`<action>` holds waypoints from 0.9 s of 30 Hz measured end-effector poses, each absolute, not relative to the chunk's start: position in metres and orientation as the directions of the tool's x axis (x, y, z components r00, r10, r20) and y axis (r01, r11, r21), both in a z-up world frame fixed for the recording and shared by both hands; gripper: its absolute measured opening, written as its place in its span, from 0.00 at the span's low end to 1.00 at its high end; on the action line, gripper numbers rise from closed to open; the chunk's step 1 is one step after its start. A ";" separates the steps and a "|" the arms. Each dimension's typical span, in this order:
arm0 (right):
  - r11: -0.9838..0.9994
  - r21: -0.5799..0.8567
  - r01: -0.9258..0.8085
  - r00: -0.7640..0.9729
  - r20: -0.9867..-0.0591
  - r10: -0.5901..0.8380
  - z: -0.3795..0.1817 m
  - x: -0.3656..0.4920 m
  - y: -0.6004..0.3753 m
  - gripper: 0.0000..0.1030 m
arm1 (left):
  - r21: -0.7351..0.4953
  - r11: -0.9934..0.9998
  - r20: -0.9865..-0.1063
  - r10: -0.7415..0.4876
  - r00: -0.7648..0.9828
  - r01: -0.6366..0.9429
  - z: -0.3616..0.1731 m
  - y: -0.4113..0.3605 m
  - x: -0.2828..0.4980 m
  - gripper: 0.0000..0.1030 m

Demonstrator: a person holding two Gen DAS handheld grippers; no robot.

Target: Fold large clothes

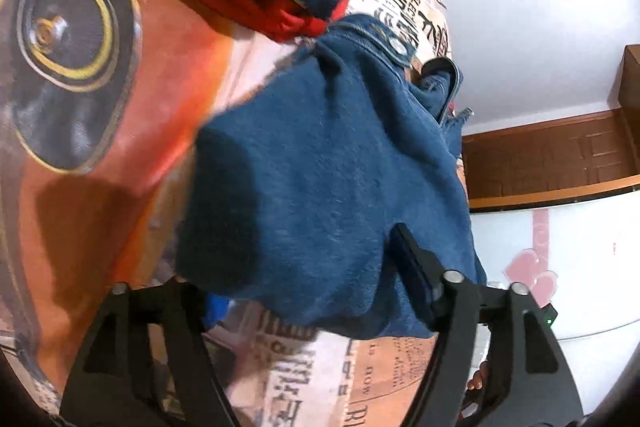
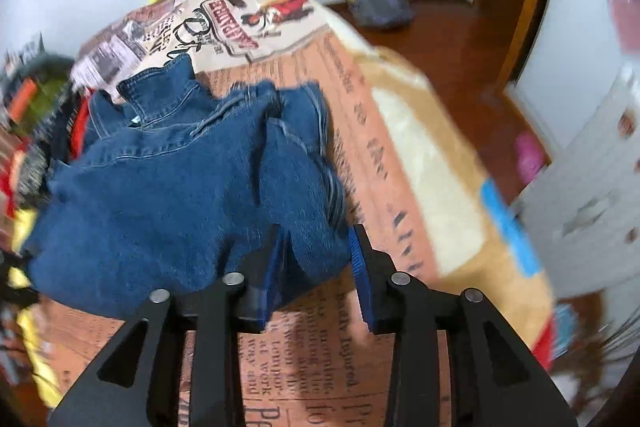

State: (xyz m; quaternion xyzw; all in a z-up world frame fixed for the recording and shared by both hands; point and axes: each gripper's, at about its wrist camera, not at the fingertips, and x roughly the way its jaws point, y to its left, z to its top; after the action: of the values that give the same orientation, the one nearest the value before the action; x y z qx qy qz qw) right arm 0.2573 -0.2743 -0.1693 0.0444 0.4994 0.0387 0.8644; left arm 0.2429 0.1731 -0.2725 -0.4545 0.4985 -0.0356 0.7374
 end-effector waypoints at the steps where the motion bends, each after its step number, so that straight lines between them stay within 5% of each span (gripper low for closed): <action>1: 0.994 0.105 -0.041 0.515 -0.850 0.111 -0.164 0.256 -0.271 0.40 | -0.708 0.580 -0.701 -0.512 0.496 -0.403 -0.277 0.169 0.248 0.71; 10: 0.963 0.085 -0.255 0.551 -0.806 0.217 -0.132 0.263 -0.194 0.54 | -0.587 0.677 -0.780 -0.325 0.534 -0.444 -0.274 0.158 0.274 0.71; 19: 0.900 0.059 -0.431 0.456 -0.847 0.274 -0.156 0.274 -0.099 0.54 | -0.541 0.727 -0.747 -0.185 0.639 -0.423 -0.240 0.163 0.273 0.38; 27: 0.870 0.042 -0.491 0.458 -0.837 0.299 -0.149 0.268 -0.068 0.54 | -0.447 0.841 -0.624 -0.048 0.780 -0.305 -0.158 0.148 0.257 0.32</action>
State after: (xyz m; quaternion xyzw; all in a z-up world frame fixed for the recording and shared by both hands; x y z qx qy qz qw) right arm 0.2684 -0.0682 -0.1490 -0.1033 0.4653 0.2329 0.8477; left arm 0.2573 0.1479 -0.1581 -0.2729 0.3239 0.0710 0.9031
